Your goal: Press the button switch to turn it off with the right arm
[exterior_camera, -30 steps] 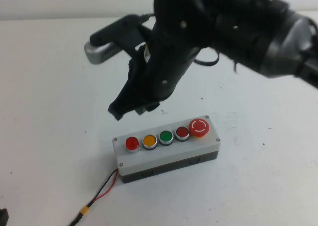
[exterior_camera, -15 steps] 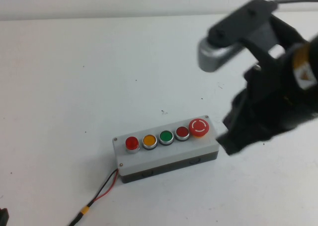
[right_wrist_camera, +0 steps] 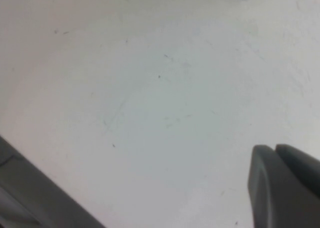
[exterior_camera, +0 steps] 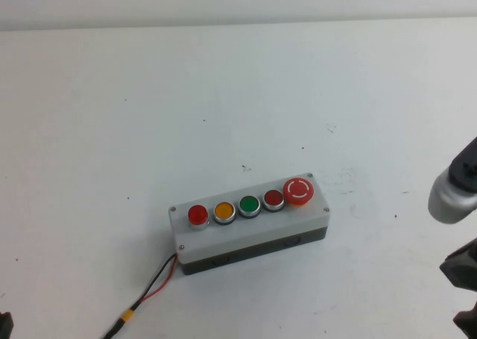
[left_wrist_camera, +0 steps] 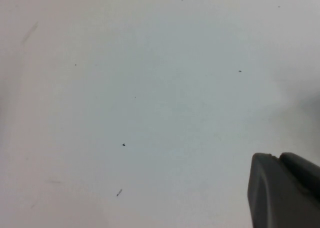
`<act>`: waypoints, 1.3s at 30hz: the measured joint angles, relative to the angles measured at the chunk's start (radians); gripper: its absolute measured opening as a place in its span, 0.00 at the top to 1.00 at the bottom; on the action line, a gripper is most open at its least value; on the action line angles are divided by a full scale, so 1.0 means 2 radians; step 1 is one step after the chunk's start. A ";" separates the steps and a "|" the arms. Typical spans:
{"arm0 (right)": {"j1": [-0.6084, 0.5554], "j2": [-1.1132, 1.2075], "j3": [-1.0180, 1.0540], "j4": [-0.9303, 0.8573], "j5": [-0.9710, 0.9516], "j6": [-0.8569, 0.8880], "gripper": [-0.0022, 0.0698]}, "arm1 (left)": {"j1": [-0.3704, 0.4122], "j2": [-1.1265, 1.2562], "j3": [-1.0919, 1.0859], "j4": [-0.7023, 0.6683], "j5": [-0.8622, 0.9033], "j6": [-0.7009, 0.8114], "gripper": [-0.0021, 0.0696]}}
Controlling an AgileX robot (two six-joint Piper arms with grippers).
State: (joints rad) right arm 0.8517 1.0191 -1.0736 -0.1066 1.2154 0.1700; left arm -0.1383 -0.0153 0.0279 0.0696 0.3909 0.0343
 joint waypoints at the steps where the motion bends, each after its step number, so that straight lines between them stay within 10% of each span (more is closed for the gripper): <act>1: 0.000 0.000 0.002 -0.004 0.000 0.000 0.99 | 0.000 0.000 0.000 0.000 0.000 0.000 0.97; 7: -0.025 -0.014 0.029 -0.034 -0.079 0.000 0.99 | 0.000 0.000 0.000 0.000 0.000 0.000 0.97; 24: -0.434 -0.261 0.347 0.156 -0.423 0.000 0.99 | 0.000 0.000 0.000 0.000 0.000 0.000 0.97; 39: -0.467 -0.507 0.533 0.167 -0.544 -0.071 0.99 | 0.000 0.000 0.000 0.000 0.000 0.000 0.97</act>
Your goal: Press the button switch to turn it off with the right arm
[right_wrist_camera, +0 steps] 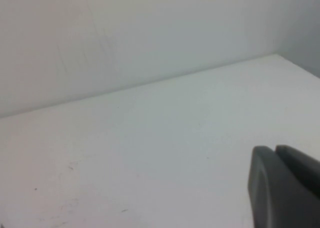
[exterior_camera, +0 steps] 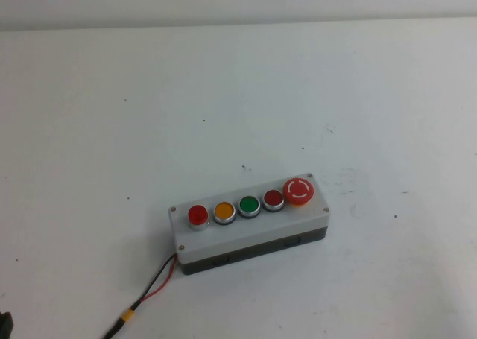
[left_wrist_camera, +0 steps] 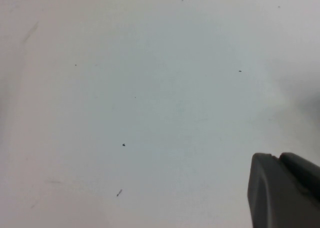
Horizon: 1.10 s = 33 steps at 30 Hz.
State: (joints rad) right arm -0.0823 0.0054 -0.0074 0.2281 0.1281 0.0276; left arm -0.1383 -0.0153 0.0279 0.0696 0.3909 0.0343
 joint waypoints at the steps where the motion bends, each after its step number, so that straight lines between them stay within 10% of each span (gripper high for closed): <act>1: 0.000 -0.005 0.005 0.000 -0.001 0.000 0.99 | 0.000 0.000 0.000 0.000 0.000 0.000 0.97; 33: 0.025 -0.006 0.016 -0.028 0.103 -0.107 0.99 | 0.000 0.000 0.000 0.000 0.000 0.000 0.97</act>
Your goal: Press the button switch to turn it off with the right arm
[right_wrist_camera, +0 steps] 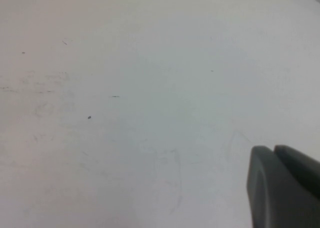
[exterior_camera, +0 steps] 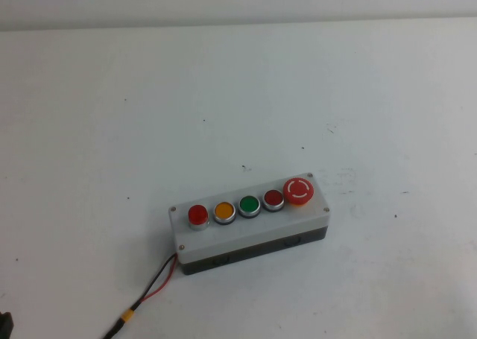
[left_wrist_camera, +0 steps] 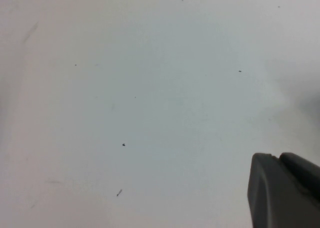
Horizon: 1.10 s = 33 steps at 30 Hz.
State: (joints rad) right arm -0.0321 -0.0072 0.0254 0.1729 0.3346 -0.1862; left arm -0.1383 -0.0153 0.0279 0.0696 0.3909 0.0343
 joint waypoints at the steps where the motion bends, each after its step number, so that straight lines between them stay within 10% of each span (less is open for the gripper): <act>1: 0.000 0.000 0.000 0.000 0.002 0.000 0.99 | 0.000 0.000 0.000 0.000 0.000 0.000 0.97; 33: 0.021 0.000 0.000 0.027 0.005 -0.002 0.99 | 0.000 0.000 0.000 0.000 0.000 0.000 0.97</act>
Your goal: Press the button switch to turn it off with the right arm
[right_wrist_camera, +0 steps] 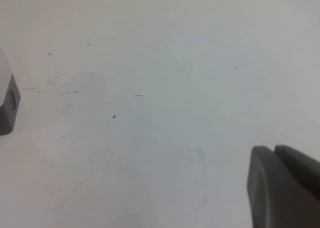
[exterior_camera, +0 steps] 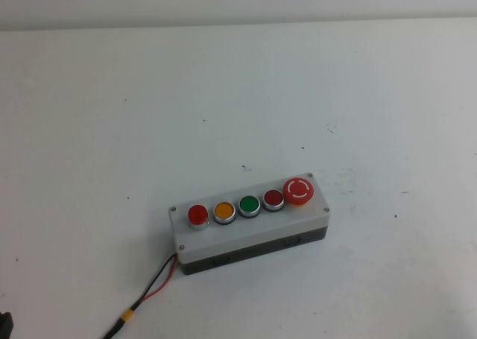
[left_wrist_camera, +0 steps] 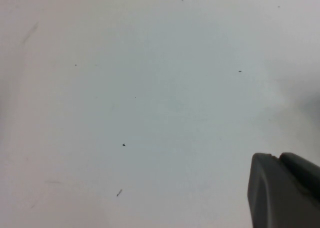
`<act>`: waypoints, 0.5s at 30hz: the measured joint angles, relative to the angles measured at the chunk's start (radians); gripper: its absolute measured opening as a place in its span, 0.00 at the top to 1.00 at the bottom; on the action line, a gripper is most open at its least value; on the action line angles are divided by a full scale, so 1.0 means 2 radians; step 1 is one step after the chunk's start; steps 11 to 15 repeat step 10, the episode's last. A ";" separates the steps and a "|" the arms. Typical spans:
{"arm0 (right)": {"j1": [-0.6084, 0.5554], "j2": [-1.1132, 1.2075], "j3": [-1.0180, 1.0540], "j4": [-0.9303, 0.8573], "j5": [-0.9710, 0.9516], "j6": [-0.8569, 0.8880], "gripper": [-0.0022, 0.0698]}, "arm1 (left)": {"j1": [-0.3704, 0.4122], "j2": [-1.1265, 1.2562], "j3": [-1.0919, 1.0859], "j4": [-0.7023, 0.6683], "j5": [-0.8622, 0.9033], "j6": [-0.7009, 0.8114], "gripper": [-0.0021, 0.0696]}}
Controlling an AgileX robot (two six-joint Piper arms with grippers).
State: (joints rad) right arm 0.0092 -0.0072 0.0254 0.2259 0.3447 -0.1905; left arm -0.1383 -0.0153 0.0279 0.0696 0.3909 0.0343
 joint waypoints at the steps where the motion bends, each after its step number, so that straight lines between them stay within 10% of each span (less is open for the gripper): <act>1: 0.000 0.000 0.000 0.000 0.000 0.000 0.99 | 0.000 0.000 0.000 0.000 0.000 0.000 0.97; 15: 0.000 0.000 0.000 0.004 0.000 0.000 0.99 | 0.000 0.000 0.000 0.000 0.000 0.000 0.97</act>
